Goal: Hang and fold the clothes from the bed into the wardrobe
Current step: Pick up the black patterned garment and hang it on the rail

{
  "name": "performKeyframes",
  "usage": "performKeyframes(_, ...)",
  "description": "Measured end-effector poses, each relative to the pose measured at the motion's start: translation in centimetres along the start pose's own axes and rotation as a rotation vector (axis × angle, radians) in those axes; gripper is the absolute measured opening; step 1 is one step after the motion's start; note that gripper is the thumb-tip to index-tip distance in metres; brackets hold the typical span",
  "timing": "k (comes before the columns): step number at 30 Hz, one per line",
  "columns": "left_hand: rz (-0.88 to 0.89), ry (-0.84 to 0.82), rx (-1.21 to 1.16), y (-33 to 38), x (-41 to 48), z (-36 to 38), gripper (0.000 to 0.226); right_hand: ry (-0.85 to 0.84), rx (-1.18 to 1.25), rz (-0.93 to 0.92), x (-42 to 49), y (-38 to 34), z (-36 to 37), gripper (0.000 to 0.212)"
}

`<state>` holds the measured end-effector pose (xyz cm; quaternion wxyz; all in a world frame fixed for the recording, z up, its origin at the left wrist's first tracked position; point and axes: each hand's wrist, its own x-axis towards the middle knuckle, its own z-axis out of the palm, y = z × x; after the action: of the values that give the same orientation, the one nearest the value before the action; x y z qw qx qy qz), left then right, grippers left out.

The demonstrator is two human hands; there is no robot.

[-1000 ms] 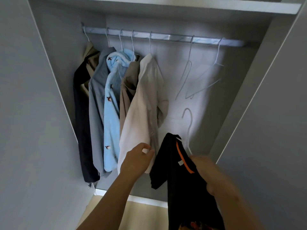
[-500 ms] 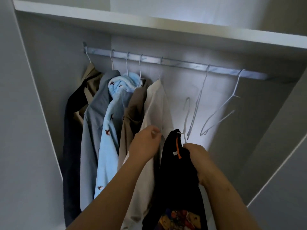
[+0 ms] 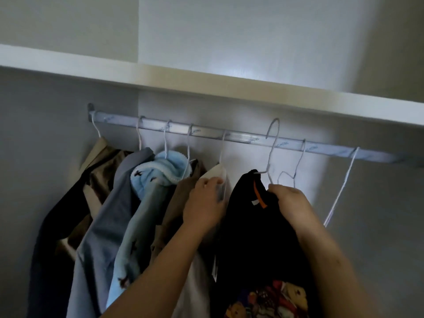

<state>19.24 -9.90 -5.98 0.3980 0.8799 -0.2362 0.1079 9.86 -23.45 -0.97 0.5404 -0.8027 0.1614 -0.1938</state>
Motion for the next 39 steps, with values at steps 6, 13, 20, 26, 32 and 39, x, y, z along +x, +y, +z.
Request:
performKeyframes(6, -0.026, 0.055, -0.062, -1.8, 1.7, 1.0, 0.062, 0.050, 0.002, 0.022, 5.6, -0.4, 2.5, 0.035)
performKeyframes(13, -0.020, -0.025, -0.187, -3.2, 0.8, 2.7, 0.054, 0.115, -0.153, 0.088, 9.0, 3.9, 6.7, 0.028)
performKeyframes(20, -0.066, 0.013, -0.454, -3.9, -1.0, 3.1, 0.061, 0.214, -0.149, -0.030, 4.2, 6.3, 7.1, 0.034)
performKeyframes(26, -0.139, -0.020, -0.593, -4.8, -4.0, 3.5, 0.069, 0.132, -0.012, 0.082, -0.2, 8.2, 7.4, 0.041)
performKeyframes(32, -0.188, 0.027, -0.627, -5.2, -4.8, 2.8, 0.070, 0.238, 0.158, 0.163, -0.7, 8.6, 5.5, 0.026)
performKeyframes(39, -0.169, 0.043, -0.593, -4.5, -6.7, 3.8, 0.070, 0.228, 0.028, 0.046, -2.0, 9.0, 6.3, 0.024)
